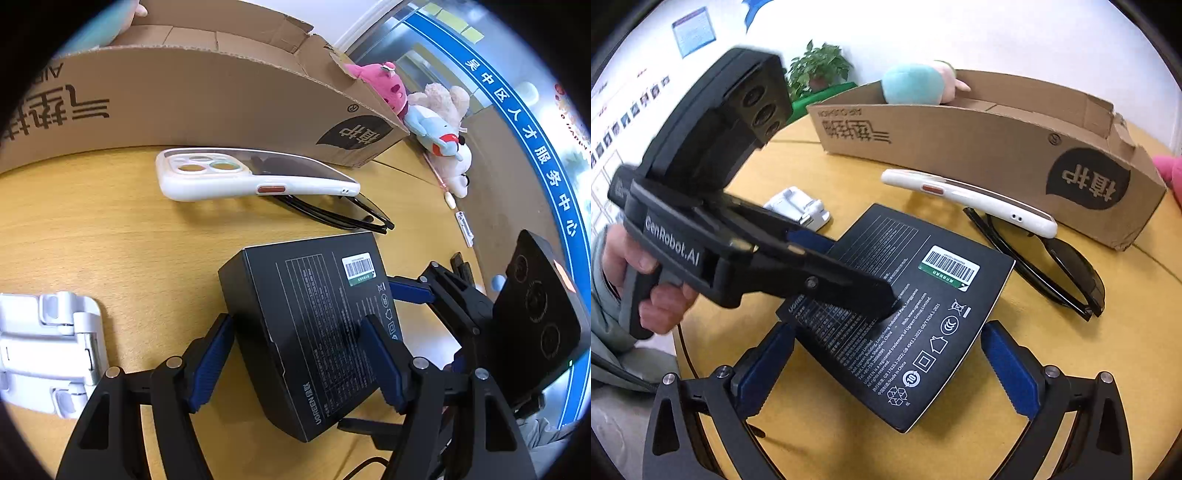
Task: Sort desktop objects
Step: 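Grasp the black product box with both tools from the table, then lift the black box with both tools and lower it into the cardboard box, then open both tools to release the black box and withdraw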
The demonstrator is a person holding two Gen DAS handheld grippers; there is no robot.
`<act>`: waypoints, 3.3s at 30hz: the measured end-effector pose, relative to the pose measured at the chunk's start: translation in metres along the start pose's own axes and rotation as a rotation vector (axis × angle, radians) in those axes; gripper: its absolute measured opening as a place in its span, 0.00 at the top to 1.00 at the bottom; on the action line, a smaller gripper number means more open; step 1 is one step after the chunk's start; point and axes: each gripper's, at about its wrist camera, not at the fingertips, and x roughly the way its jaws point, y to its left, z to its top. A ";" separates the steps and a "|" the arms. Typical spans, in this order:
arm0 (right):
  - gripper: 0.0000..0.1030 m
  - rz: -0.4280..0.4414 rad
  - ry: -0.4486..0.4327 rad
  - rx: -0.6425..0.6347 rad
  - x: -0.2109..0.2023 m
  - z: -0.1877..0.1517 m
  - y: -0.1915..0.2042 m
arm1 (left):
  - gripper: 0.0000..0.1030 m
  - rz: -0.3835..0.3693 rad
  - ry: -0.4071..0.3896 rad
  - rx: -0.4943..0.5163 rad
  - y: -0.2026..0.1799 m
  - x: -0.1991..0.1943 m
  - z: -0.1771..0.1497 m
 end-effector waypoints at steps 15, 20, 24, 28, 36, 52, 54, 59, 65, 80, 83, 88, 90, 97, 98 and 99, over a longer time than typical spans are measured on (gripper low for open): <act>0.02 -0.062 -0.063 -0.011 -0.004 0.002 0.011 | 0.32 -0.003 -0.059 0.014 -0.004 -0.018 0.001; 0.02 -0.094 -0.153 -0.042 -0.034 0.022 0.016 | 0.32 0.005 -0.146 0.075 -0.025 -0.049 0.018; 0.02 -0.133 -0.214 -0.086 -0.055 0.053 0.016 | 0.32 0.039 -0.225 0.158 -0.044 -0.077 0.043; 0.02 -0.175 -0.261 -0.132 -0.068 0.090 0.012 | 0.32 0.082 -0.302 0.235 -0.060 -0.101 0.072; 0.02 -0.242 -0.344 -0.233 -0.083 0.159 0.004 | 0.32 0.094 -0.419 0.306 -0.061 -0.141 0.129; 0.02 -0.213 -0.356 -0.238 -0.037 0.300 -0.075 | 0.34 0.152 -0.461 0.286 -0.021 -0.150 0.262; 0.00 -0.171 -0.402 -0.219 -0.035 0.313 -0.086 | 0.35 0.173 -0.421 0.269 -0.012 -0.134 0.278; 0.01 -0.229 -0.309 -0.261 0.015 0.333 -0.108 | 0.40 0.138 -0.334 0.168 0.032 -0.096 0.307; 0.03 -0.132 -0.193 -0.106 0.090 0.324 -0.162 | 0.44 0.151 -0.237 0.083 0.073 -0.044 0.319; 0.07 0.094 -0.045 0.314 0.177 0.321 -0.243 | 0.46 0.269 -0.137 0.009 0.105 0.011 0.363; 0.07 0.096 -0.007 0.337 0.190 0.316 -0.248 | 0.49 0.297 -0.116 0.013 0.104 0.018 0.363; 0.05 0.045 -0.017 0.318 0.189 0.320 -0.240 | 0.49 0.307 -0.125 0.012 0.102 0.007 0.358; 0.01 0.010 -0.027 0.286 0.180 0.325 -0.237 | 0.49 0.305 -0.152 0.020 0.096 -0.010 0.354; 0.00 -0.136 -0.099 0.221 0.084 0.307 -0.209 | 0.41 0.328 -0.313 0.139 0.054 -0.090 0.313; 0.00 -0.156 -0.120 0.218 0.071 0.301 -0.203 | 0.39 0.334 -0.337 0.155 0.049 -0.101 0.303; 0.00 -0.179 -0.149 0.214 0.056 0.294 -0.195 | 0.34 0.341 -0.369 0.172 0.044 -0.115 0.290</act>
